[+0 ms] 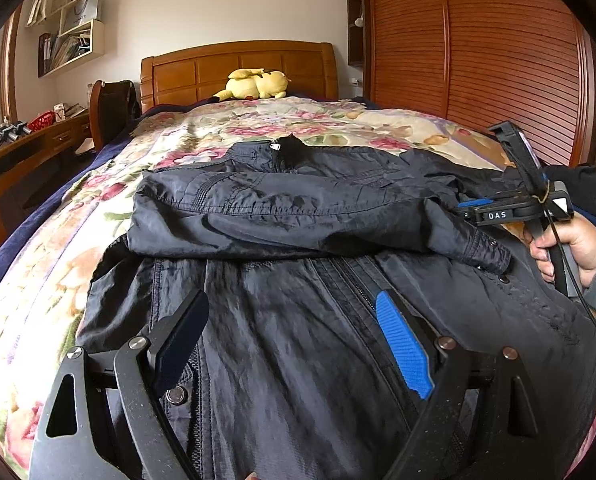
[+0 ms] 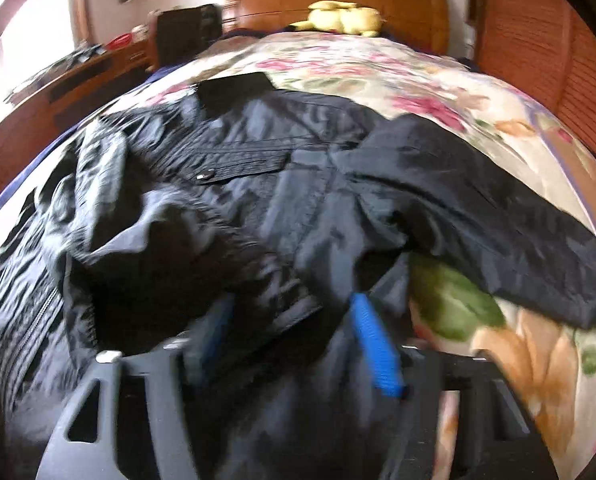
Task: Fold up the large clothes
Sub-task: 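Move the right tool toward the other outstretched sleeve, then grasp the cuff of the other sleeve with the right tool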
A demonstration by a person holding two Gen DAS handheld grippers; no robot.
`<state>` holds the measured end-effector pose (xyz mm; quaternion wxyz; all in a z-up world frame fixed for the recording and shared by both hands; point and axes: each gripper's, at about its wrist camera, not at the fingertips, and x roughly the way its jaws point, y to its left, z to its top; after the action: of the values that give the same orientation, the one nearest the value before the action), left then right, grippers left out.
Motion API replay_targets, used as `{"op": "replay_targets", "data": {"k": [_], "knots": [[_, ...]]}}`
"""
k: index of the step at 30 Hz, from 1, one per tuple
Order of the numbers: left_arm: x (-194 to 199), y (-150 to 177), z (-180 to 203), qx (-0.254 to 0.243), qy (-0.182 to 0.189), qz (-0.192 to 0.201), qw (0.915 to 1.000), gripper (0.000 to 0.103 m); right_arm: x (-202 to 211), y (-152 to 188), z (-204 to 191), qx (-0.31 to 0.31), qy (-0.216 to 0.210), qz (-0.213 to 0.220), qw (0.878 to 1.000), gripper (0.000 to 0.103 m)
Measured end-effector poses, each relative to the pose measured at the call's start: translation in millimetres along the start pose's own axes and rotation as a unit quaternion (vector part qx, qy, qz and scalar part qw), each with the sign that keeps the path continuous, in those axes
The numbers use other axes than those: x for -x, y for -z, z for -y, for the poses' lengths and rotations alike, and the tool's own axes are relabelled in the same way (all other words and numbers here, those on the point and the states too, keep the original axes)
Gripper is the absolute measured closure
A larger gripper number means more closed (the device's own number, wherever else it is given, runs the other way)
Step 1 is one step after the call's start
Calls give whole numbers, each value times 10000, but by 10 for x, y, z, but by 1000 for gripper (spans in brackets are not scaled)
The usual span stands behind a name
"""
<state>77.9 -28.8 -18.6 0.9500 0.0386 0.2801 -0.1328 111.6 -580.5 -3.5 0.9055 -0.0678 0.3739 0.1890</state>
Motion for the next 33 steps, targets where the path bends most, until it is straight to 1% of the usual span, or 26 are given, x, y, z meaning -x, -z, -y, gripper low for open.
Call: {"op": "replay_targets", "data": {"k": [1, 2, 3, 4, 5, 6, 8, 10, 12, 13, 14, 15, 16, 17, 19, 21, 24, 28, 33], "knots": [[0, 1, -3, 5, 17, -3, 10000, 17, -21, -11, -32, 162, -57, -24, 9998, 76], [2, 3, -4, 6, 30, -5, 10000, 17, -23, -11, -56, 339, 29, -11, 9994, 86], [0, 1, 0, 6, 46, -6, 10000, 17, -9, -15, -67, 496, 87, 31, 9987, 92], [1, 6, -3, 12, 60, -3, 10000, 17, 17, -25, -54, 535, 118, 112, 9984, 95], [1, 8, -5, 18, 66, -3, 10000, 17, 59, -49, -8, 499, 258, 214, 9982, 95], [1, 11, -11, 31, 82, -10, 10000, 17, 105, -76, 55, 399, 433, 322, 9977, 95], [2, 18, -37, 62, 122, -27, 9999, 17, 194, -152, 202, 110, 601, 511, 9968, 95], [6, 26, -60, 96, 152, -38, 9998, 17, 196, -205, 288, -23, 632, 464, 9969, 95], [8, 28, -71, 116, 169, -40, 9998, 17, 161, -236, 325, 10, 689, 369, 9969, 92], [12, 32, -71, 116, 169, -35, 9998, 17, 142, -251, 349, 40, 894, 323, 9955, 85], [19, 34, -73, 108, 169, -27, 9998, 17, 121, -277, 380, 49, 1029, 295, 9942, 73], [22, 35, -68, 98, 168, -22, 9998, 17, 120, -286, 425, 32, 1083, 279, 9937, 65], [18, 30, -55, 87, 164, -22, 9998, 17, 125, -293, 509, -13, 1127, 284, 9932, 49], [15, 30, -48, 73, 157, -24, 9998, 17, 120, -311, 576, -55, 1223, 311, 9920, 38], [11, 30, -34, 45, 144, -38, 9999, 17, 137, -333, 798, -146, 1545, 327, 9873, 32], [2, 28, -10, 27, 130, -58, 9999, 17, 133, -349, 1055, -267, 1912, 281, 9808, 31], [-42, 19, 4, 6, 119, -138, 9998, 17, 134, -372, 1539, -582, 2497, 161, 9664, 31], [-96, 20, 26, -44, 102, -233, 9997, 17, 133, -332, 2002, -1092, 2729, -70, 9558, 31], [-98, 27, 38, -58, 104, -231, 9997, 17, 82, -252, 2124, -1233, 2919, -216, 9482, 31]]}}
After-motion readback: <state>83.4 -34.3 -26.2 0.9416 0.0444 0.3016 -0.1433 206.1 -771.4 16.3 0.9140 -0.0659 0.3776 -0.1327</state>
